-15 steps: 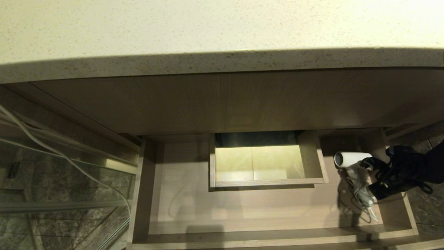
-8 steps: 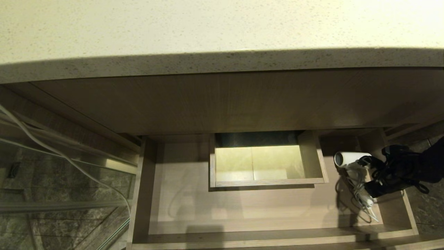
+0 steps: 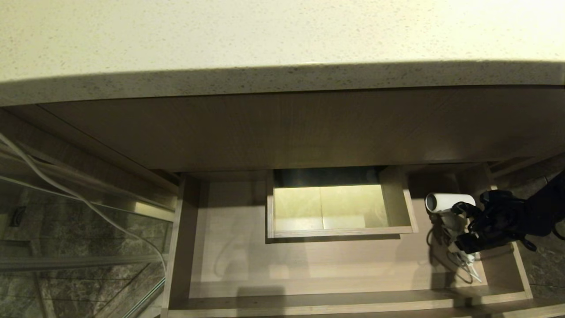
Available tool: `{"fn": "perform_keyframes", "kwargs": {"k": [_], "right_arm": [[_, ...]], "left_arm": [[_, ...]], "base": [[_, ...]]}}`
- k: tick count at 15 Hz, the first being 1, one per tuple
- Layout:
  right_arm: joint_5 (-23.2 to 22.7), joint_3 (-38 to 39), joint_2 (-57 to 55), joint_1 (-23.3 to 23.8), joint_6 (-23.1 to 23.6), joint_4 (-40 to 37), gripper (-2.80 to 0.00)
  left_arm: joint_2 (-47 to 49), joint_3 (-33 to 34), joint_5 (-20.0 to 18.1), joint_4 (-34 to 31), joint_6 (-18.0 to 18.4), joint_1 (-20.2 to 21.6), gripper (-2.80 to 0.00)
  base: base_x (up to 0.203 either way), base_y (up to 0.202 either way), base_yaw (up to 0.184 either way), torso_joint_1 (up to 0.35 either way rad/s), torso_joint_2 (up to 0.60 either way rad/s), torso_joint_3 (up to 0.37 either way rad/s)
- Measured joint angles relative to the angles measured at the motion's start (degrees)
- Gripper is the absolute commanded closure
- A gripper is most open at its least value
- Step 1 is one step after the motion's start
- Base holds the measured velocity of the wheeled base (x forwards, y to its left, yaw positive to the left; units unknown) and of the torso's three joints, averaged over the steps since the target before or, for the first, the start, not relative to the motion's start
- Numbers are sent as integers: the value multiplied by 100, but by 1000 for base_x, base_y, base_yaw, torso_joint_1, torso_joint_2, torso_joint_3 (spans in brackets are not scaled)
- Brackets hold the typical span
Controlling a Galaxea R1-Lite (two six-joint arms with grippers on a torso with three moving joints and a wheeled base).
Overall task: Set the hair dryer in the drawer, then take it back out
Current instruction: Take the hairdryer out
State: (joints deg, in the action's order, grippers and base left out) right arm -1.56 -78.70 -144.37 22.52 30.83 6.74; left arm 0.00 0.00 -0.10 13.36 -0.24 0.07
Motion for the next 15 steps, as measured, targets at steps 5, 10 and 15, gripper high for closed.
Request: {"fn": "perform_keyframes", "kwargs": {"k": [5, 10, 15], "right_arm": [[-100, -298, -324, -43, -178, -28, -280], [-172, -416, -425, -71, -199, -16, -280], [-180, -479, -461, -102, -181, 3, 0]], "left_arm": [[0, 0, 0, 0, 1, 0, 0], [0, 0, 0, 2, 2, 0, 0], [0, 0, 0, 2, 2, 0, 0]], "base": [[0, 0, 0, 0, 0, 0], [0, 0, 0, 0, 0, 0], [0, 0, 0, 0, 0, 0]]}}
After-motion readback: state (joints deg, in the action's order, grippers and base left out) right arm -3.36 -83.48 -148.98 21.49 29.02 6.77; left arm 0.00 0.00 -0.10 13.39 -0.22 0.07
